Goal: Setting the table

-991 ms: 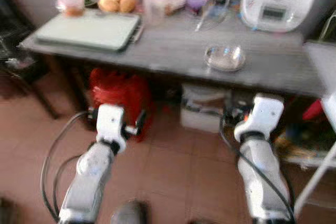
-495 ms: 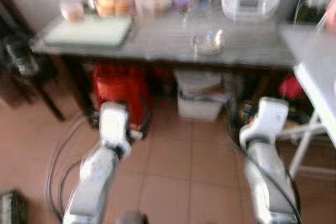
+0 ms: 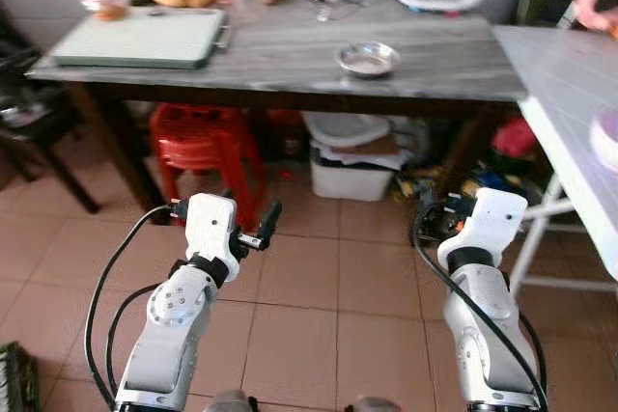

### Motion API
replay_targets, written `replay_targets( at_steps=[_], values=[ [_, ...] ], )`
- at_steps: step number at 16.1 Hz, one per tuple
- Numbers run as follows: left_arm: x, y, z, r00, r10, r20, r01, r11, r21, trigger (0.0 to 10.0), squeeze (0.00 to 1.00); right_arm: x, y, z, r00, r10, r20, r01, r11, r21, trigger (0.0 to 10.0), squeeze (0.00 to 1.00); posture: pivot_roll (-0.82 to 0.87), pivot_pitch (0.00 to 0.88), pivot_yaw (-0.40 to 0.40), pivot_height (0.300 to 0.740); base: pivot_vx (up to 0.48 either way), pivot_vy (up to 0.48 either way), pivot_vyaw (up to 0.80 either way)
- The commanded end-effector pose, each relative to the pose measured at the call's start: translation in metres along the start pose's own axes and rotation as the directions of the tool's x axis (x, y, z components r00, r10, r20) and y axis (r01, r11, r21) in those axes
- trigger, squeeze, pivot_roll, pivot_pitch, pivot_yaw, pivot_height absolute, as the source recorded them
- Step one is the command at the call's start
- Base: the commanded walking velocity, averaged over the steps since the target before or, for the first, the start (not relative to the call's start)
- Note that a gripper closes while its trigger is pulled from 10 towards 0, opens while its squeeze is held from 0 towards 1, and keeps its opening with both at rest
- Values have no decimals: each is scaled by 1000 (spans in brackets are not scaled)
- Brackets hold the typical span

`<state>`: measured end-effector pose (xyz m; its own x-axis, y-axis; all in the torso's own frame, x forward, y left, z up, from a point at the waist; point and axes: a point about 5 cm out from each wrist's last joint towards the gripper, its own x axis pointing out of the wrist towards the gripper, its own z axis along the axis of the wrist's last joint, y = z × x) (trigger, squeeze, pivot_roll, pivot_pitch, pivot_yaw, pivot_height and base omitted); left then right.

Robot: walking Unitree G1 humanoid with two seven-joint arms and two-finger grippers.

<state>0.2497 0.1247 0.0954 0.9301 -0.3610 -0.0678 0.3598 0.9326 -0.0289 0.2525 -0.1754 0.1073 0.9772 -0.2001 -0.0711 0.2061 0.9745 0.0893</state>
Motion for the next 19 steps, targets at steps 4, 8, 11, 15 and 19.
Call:
replay_targets(
  at_steps=[4, 8, 11, 15, 19],
  values=[
    [1, -1, 4, 1000, -12, 18, 12, 1000, -1, 10000, 0, 0, 0, -2, 1000, 4, -17, -4, 1000, -2, 10000, 204, -10, 0, -4, 740, 0, -388, -430],
    [2, -2, 4, 1000, -15, 22, 15, 1000, -1, 10000, 0, 1, 0, -2, 1000, 7, -21, -7, 1000, -1, 10000, 196, -11, 0, -6, 740, 0, -399, 0],
    [2, -1, 4, 1000, -16, 25, 16, 1000, -1, 10000, 0, 2, 2, -2, 1000, 9, -20, -9, 1000, 1, 10000, 192, -12, 0, -5, 740, 0, -420, 0],
    [5, 0, 5, 1000, -11, 27, 11, 1000, 9, 10000, 0, 4, 2, -3, 1000, 5, -24, -5, 1000, 7, 10000, 188, -12, 0, -2, 740, 0, -448, 0],
    [5, 1, 5, 1000, -9, 26, 9, 1000, 13, 10000, 0, 4, 2, -3, 1000, 3, -25, -3, 1000, 8, 10000, 188, -10, 0, -2, 740, 0, -454, 0]
  ],
)
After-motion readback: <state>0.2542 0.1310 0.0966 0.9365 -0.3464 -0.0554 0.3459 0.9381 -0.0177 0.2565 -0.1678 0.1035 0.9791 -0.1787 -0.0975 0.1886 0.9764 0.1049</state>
